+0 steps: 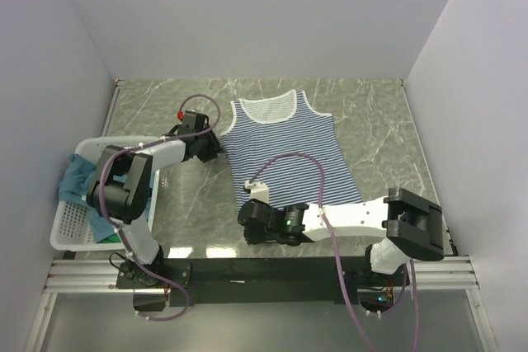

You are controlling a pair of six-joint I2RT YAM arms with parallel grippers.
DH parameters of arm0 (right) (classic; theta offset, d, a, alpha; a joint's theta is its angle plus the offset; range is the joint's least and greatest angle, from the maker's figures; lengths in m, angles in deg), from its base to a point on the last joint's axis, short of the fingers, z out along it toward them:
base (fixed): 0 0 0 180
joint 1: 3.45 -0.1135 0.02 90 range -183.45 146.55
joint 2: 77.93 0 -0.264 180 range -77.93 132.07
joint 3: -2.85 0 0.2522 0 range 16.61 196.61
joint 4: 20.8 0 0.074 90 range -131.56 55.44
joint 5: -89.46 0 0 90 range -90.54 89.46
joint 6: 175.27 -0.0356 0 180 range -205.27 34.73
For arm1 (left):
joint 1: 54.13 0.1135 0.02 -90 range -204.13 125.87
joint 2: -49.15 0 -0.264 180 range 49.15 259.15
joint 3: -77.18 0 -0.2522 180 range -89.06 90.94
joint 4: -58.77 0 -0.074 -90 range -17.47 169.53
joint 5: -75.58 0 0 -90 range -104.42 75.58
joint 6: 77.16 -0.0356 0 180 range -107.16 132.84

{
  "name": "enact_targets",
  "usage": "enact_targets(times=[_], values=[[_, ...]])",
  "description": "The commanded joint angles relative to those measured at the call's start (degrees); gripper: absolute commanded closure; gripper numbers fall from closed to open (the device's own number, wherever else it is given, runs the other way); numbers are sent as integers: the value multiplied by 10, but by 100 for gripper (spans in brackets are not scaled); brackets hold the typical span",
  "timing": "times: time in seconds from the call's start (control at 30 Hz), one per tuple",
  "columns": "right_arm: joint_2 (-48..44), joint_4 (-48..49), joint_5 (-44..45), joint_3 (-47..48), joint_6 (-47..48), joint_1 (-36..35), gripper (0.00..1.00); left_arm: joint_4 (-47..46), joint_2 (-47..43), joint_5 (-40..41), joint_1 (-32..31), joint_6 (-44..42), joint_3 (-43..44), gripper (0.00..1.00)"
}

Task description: Fold and stack the tank tops

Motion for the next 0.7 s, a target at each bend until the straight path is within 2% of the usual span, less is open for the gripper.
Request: enact_targets(times=[0.0, 0.27, 0.5, 0.67], values=[[-34, 22, -6, -8, -15, -4, 100, -14, 22, 35, 2, -16, 42, 57], [-43, 28, -18, -14, -21, -7, 100, -14, 53, 35, 2, -28, 77, 58], [-42, 27, -14, -10, -27, -8, 100, -3, 94, 41, -1, -34, 101, 68], [-42, 26, -15, -12, -28, -9, 100, 11, 110, 61, -3, -37, 117, 70]])
